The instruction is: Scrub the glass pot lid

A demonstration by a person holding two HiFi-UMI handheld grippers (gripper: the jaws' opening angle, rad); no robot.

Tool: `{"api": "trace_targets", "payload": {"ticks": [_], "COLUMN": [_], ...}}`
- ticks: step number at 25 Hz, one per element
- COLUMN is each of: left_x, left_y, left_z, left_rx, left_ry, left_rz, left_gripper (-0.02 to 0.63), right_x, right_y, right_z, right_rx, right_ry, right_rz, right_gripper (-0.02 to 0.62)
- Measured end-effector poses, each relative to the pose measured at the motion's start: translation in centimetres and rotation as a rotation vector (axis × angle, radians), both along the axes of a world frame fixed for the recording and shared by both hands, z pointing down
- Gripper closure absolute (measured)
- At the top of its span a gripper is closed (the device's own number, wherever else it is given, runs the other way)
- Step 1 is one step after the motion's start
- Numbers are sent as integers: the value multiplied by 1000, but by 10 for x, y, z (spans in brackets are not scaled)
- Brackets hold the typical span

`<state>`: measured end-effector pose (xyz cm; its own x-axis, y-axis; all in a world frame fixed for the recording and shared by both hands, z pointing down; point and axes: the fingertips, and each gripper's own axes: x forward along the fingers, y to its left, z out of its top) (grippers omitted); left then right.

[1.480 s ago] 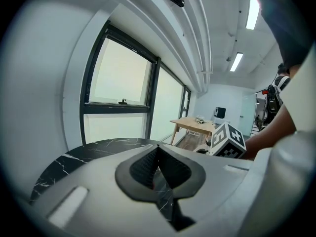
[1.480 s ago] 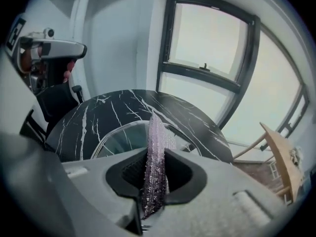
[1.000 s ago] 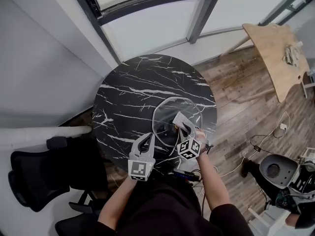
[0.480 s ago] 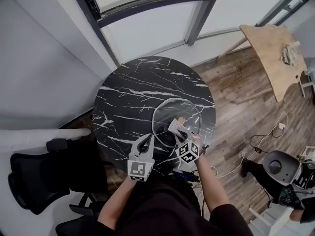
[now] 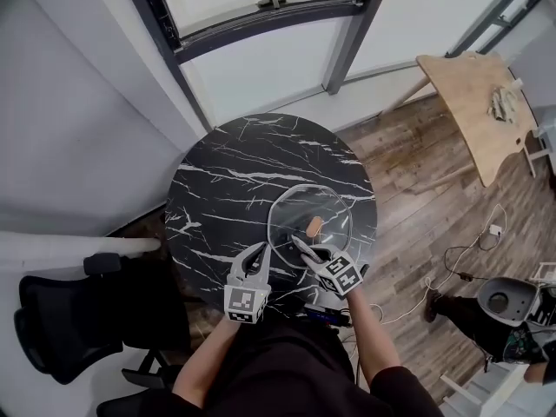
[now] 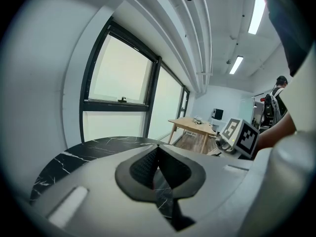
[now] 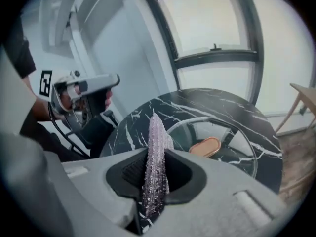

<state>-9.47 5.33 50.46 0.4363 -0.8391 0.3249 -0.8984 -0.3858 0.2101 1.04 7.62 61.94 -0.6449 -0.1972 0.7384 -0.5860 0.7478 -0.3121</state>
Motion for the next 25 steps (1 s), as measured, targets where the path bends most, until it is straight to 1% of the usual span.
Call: {"api": "trace_targets", "payload": {"ticks": [1,2,5,7,9,13,16,20,22,25], "left_x": [-1,-2,-5,-7,-9,-9,-11,-13,-13,-15], "left_y": [-1,-3,-13,-20,-25,-36,-39,-27,-15,-2], "left_z": [-2,-6,-24,-39,-55,-89,-118,-155,-157,-150], "left_rx": [1,8,45,63,89,167,216,289,292,261], "left_ry": [0,1,16,28,33,23,21,43,34,26], "left_rz": [-4,-8,-15,-28,-39,-29,-31,-53,-53,-63], "left_gripper": [603,603,603,603,603,603,603,603,603,603], "right_x": [-1,-1,-1,1,3,7,14,19,18,18], "right_y": [-6,-15,-47,-60,-67,-74,-74,-61,-50,-39], "right_z": [-13,-29,-93,-131,-160,-207,-239,-256,-257,-249], "right_rx": [26,81,322,456,539,630,695,731,736,728], "right_ry": [-43,-85,-208,-252,-286,-326,-353,-360,-355,-329], "right_rz": [45,93,245,312,346,390,464,529,537,541], "right_gripper": [522,521,522,521,521,520,520,518,518,518]}}
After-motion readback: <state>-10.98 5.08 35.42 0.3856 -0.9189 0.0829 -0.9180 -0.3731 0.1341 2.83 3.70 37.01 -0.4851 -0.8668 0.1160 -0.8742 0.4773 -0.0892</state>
